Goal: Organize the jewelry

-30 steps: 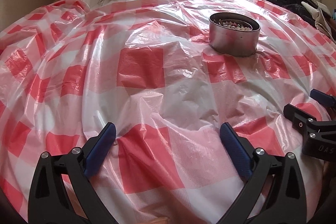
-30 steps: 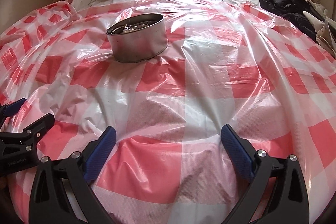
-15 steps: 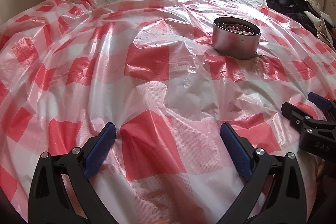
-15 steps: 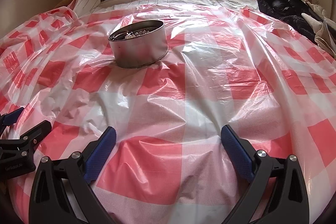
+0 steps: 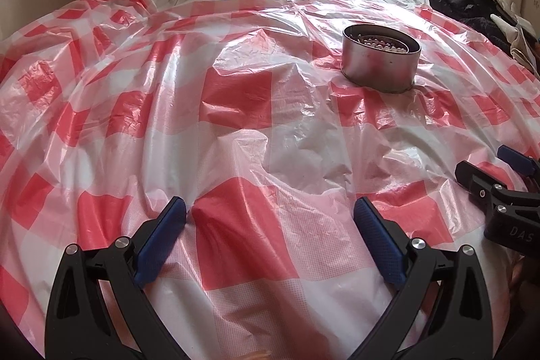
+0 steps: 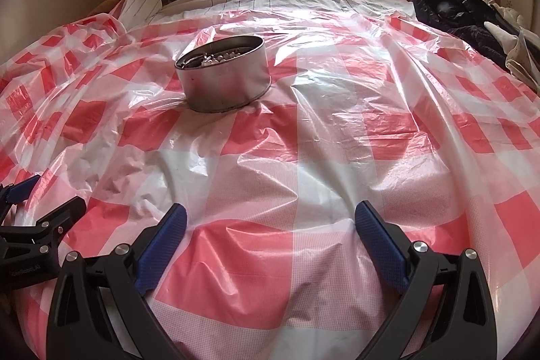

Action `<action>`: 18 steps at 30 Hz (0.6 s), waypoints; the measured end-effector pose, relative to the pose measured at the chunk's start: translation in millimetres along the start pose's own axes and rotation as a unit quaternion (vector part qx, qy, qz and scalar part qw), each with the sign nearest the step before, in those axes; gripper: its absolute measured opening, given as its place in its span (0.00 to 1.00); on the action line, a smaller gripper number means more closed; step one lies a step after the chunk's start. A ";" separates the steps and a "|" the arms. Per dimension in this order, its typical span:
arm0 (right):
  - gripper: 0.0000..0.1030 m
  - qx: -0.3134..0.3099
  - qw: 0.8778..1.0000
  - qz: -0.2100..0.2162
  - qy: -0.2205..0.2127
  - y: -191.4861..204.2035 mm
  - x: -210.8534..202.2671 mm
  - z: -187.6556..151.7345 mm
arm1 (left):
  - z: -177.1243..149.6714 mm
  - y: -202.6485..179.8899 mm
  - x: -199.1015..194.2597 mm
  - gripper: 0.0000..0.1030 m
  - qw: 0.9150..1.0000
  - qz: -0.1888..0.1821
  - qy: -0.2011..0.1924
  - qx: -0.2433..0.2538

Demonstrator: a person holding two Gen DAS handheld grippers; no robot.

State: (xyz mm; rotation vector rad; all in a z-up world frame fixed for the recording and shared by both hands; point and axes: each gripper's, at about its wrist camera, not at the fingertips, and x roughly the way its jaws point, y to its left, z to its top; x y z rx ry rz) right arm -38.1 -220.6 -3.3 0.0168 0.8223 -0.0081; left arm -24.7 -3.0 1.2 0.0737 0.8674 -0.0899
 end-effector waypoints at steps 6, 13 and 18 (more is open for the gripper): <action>0.93 0.000 1.000 0.000 0.000 0.4 -0.1 0.4 | 0.0 0.3 0.8 0.93 1.000 -0.002 0.002 -0.001; 0.93 0.000 1.000 0.000 0.000 0.2 -0.1 0.0 | -0.4 0.1 1.8 0.93 1.000 0.000 0.003 0.000; 0.93 0.000 1.000 0.000 0.000 0.2 -0.1 -0.2 | -0.2 0.3 3.0 0.93 1.000 -0.001 0.005 0.000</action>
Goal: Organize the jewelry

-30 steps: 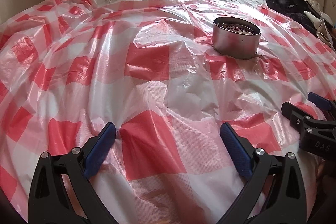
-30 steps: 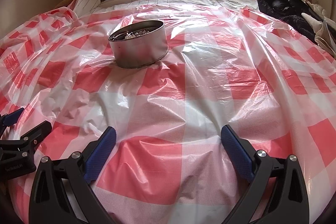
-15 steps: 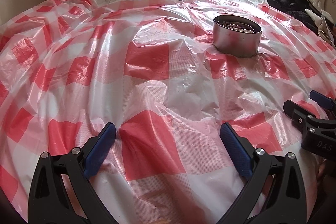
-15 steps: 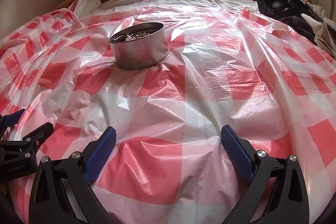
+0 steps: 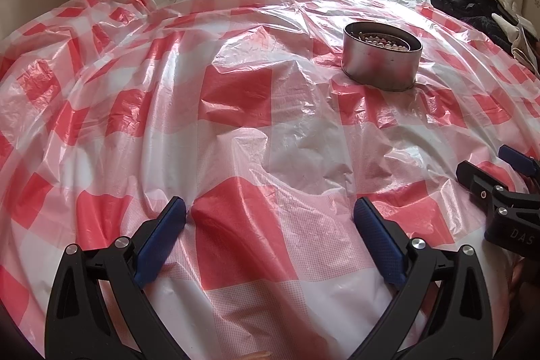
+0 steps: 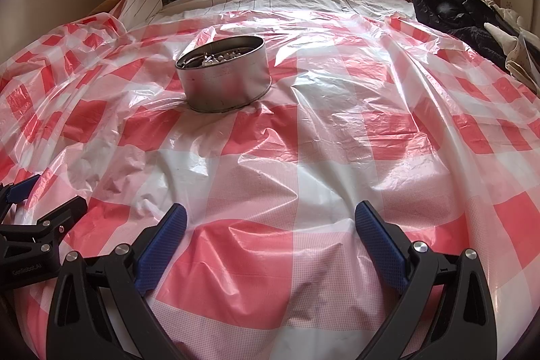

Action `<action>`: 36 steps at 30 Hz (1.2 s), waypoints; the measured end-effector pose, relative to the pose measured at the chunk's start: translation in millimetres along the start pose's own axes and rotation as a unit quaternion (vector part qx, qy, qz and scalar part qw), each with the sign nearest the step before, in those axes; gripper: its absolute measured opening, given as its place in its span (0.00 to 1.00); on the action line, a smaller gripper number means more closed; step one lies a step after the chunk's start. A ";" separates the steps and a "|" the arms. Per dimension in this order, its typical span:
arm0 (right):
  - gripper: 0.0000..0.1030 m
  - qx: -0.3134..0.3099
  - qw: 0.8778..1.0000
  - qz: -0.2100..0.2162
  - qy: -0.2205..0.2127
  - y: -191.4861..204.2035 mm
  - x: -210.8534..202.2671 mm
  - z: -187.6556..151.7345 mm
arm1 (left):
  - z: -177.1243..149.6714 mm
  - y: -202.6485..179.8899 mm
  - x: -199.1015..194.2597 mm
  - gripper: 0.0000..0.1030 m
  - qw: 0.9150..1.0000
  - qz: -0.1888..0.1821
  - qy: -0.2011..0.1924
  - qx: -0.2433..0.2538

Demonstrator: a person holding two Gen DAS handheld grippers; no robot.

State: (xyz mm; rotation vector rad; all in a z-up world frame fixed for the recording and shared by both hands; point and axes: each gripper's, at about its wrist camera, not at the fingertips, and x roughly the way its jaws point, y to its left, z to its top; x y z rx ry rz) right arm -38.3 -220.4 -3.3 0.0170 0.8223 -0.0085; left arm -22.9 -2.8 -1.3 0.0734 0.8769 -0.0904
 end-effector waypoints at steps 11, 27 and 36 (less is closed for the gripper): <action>0.93 -0.002 1.000 -0.003 0.003 0.2 1.2 -0.5 | 0.2 -0.5 -0.1 0.93 1.000 0.001 0.000 0.000; 0.93 -0.004 1.000 -0.009 0.011 1.6 3.2 -0.4 | 0.8 -0.4 1.9 0.93 1.000 0.002 0.002 0.002; 0.93 -0.004 1.000 -0.009 0.011 1.9 3.3 -0.3 | 1.2 -0.9 2.0 0.93 1.000 0.002 0.002 0.002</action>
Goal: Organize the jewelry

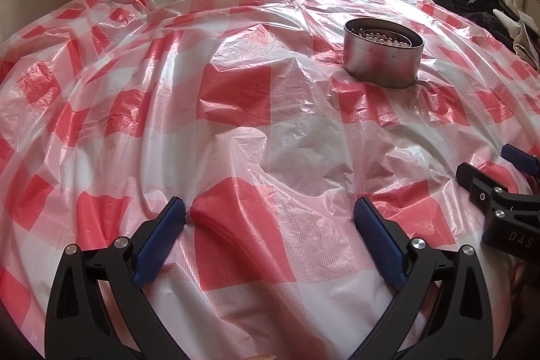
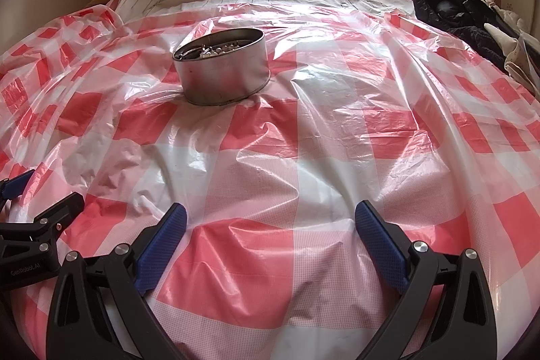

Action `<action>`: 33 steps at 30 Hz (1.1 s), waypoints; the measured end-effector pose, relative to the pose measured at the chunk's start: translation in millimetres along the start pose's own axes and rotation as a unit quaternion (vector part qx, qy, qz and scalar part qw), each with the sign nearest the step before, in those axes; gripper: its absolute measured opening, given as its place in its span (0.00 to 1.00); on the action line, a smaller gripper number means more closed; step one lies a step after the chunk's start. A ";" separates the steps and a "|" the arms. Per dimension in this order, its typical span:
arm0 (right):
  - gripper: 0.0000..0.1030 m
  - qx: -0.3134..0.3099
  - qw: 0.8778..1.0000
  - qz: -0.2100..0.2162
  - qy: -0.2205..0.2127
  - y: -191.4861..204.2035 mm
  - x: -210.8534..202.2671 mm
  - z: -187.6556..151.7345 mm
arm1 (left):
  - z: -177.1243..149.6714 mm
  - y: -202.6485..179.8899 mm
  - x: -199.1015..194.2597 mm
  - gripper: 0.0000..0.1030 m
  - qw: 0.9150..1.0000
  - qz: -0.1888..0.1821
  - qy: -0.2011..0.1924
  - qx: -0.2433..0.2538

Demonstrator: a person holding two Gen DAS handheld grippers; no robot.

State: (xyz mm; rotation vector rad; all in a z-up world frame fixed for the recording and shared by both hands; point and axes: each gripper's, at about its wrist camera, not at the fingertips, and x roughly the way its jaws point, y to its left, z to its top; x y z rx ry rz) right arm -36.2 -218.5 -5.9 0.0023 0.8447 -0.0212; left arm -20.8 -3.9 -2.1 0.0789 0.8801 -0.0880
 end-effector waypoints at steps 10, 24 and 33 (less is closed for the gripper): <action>0.93 0.000 1.000 0.000 0.000 0.3 0.0 0.3 | 0.0 0.0 1.0 0.93 1.000 -0.001 0.001 0.000; 0.93 -0.001 1.000 -0.001 0.001 0.5 0.1 0.5 | -2.7 -0.4 2.7 0.93 1.000 0.000 0.001 -0.003; 0.93 0.000 1.000 -0.003 0.002 -0.9 0.1 -0.5 | -0.6 0.3 2.5 0.93 1.000 0.002 0.003 -0.003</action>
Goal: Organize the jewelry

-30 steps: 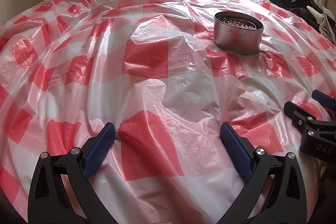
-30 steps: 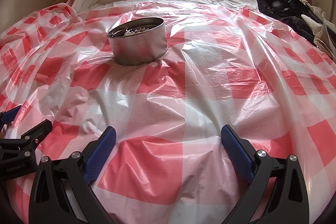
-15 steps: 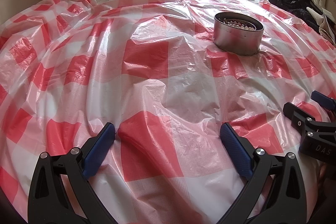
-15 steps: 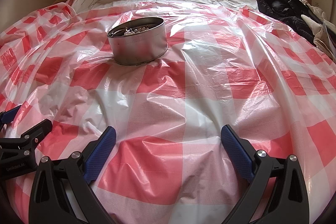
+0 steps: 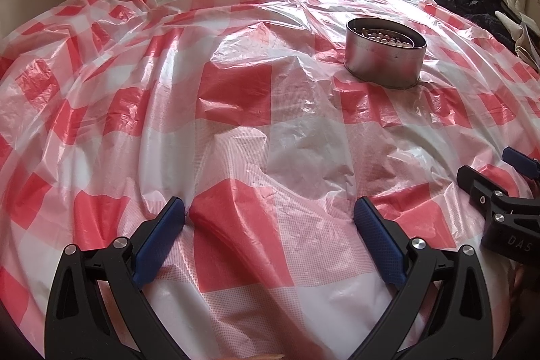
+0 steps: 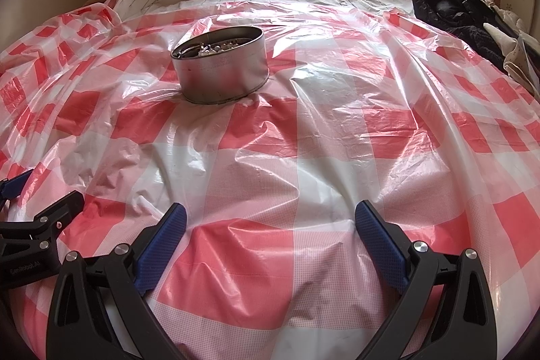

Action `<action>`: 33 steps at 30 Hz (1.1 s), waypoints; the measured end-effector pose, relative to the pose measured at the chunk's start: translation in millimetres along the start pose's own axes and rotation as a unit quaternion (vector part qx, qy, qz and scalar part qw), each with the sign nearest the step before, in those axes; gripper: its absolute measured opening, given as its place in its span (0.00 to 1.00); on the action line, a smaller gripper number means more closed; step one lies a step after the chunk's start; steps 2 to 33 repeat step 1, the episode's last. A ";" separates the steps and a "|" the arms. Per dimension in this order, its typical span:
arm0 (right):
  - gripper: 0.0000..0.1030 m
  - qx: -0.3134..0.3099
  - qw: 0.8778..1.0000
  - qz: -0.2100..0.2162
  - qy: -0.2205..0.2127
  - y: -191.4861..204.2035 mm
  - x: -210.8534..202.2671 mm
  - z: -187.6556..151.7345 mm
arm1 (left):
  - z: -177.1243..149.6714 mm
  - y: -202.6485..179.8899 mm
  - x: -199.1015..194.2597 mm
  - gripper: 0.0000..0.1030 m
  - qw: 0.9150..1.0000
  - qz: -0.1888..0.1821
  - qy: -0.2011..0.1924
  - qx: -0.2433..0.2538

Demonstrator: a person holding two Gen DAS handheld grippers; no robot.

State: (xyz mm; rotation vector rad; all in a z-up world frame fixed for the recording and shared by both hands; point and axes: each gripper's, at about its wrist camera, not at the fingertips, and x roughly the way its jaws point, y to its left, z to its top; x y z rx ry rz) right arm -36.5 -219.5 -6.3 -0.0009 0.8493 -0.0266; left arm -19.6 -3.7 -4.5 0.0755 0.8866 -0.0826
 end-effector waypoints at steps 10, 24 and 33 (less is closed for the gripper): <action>0.93 0.000 1.000 -0.001 0.000 -0.4 0.0 -0.1 | -0.5 0.2 -0.2 0.93 1.000 0.000 0.000 0.000; 0.93 0.000 1.000 -0.001 0.000 -0.4 0.0 -0.1 | -0.5 0.2 -0.2 0.93 1.000 0.000 0.000 0.000; 0.93 0.000 1.000 -0.001 0.000 -0.4 0.0 -0.1 | -0.5 0.2 -0.2 0.93 1.000 0.000 0.000 0.000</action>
